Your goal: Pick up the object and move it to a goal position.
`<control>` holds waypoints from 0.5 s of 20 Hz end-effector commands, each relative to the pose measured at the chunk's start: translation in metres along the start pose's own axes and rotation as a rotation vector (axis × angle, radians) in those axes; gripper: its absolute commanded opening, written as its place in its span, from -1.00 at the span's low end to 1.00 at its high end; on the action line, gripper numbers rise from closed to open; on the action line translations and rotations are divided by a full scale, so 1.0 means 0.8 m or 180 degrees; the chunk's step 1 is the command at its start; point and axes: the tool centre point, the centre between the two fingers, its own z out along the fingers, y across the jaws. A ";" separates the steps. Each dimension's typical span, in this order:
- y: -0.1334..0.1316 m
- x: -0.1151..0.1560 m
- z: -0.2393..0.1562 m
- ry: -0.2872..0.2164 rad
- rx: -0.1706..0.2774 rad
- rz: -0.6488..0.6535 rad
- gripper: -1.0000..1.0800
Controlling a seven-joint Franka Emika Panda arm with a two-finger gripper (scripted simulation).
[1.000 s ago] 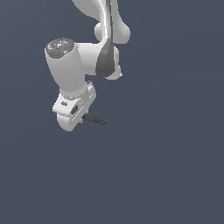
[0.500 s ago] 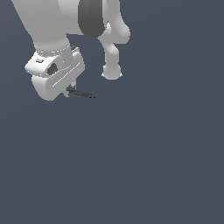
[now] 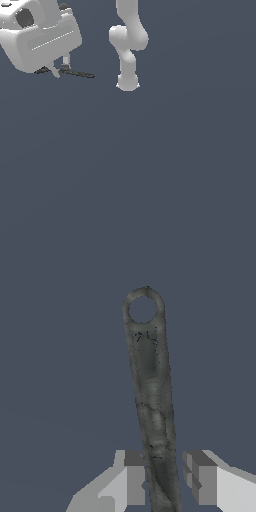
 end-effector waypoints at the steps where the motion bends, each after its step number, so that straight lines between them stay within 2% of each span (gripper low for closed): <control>1: -0.004 -0.010 -0.022 -0.0001 0.0004 0.0000 -1.00; 10: -0.008 -0.026 -0.060 -0.0004 0.0005 0.0003 -1.00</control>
